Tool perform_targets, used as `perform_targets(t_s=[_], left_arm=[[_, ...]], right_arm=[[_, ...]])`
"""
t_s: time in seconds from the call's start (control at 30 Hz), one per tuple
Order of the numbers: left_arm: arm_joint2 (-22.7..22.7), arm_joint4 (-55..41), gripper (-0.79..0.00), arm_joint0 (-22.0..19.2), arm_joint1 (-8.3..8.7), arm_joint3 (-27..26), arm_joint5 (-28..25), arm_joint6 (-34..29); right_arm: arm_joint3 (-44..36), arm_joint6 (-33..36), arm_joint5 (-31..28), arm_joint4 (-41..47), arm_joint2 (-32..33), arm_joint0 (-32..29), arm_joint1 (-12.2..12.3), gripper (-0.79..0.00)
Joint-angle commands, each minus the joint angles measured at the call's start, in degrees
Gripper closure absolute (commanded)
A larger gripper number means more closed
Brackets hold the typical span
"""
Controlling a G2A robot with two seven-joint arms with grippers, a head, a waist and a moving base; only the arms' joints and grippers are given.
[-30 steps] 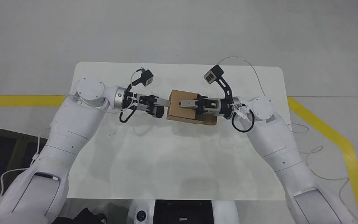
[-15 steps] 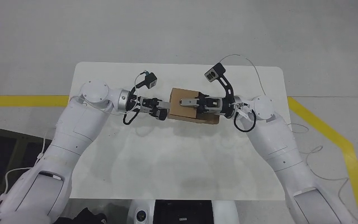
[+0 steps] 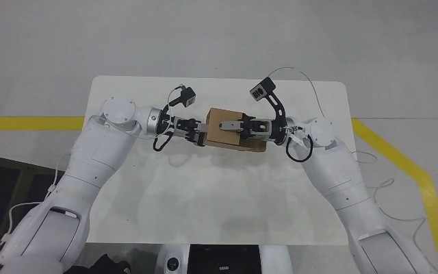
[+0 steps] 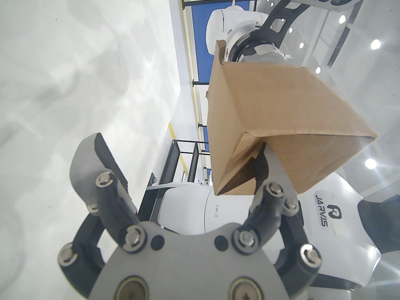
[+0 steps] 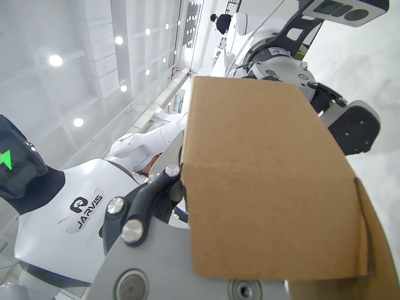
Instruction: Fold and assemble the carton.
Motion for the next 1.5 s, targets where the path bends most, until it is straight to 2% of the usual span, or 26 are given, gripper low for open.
perform_targets(t_s=[0.0, 0.17, 0.37, 0.57, 0.8, 1.07, 1.1, 1.17, 1.2, 1.3, 1.37, 1.4, 1.47], left_arm=[[-0.13, 0.17, -0.785, -0.01, 0.02, 0.22, 0.03, 0.02], [-1.78, 2.37, -0.785, -0.22, 0.58, 2.05, -0.37, 2.05], [-5.91, 6.14, -0.785, 0.10, 2.20, 2.36, -3.04, 3.76], [-9.74, 14.38, -0.785, 2.82, 4.10, -4.04, -9.44, 7.15], [-12.58, 25.07, -0.785, 7.60, 5.81, -10.89, -13.18, 12.40], [-14.75, 43.28, -0.785, 13.39, 7.19, -18.54, -20.01, 24.17], [-15.00, 45.33, -0.785, 14.25, 7.33, -19.26, -20.84, 25.77], [-15.51, 49.26, -0.785, 15.62, 7.60, -20.50, -22.27, 28.43], [-15.76, 51.46, -0.785, 16.18, 7.73, -21.10, -23.23, 29.79], [-16.26, 57.08, -0.785, 17.78, 8.05, -22.55, -26.48, 33.75], [-16.36, 60.37, -0.785, 18.66, 8.21, -23.15, -28.58, 36.05], [-16.36, 61.93, -0.785, 18.95, 8.27, -23.47, -29.63, 37.09], [-16.30, 65.01, -0.785, 19.51, 8.36, -23.90, -31.49, 39.46]], right_arm=[[0.23, 0.00, 0.12, -0.23, 0.13, -0.05, 0.03, 0.000], [1.61, -0.56, 3.04, -5.85, 0.49, 0.17, 0.60, 0.000], [2.08, -0.56, 6.77, -11.21, 0.46, 0.08, 1.21, 0.000], [4.08, -2.09, 8.70, -14.95, -2.55, 0.84, 0.70, 0.000], [9.75, -3.77, 8.42, -16.19, -6.90, 3.28, -0.88, 0.000], [16.47, -5.84, 5.37, -16.63, -10.28, 5.40, -2.69, 0.000], [17.16, -6.04, 5.05, -16.64, -10.55, 5.56, -2.88, -0.034], [18.46, -6.04, 4.67, -16.67, -11.00, 5.85, -3.18, -0.175], [18.97, -5.98, 4.48, -16.62, -11.14, 5.97, -3.30, -0.209], [20.15, -5.61, 3.95, -16.50, -11.34, 6.32, -3.55, -0.385], [20.60, -5.39, 3.81, -16.49, -11.18, 6.56, -3.59, -0.591], [20.67, -5.36, 3.75, -16.52, -11.00, 6.64, -3.56, -0.760], [20.41, -5.08, 3.75, -16.64, -10.53, 6.69, -3.41, -0.785]])
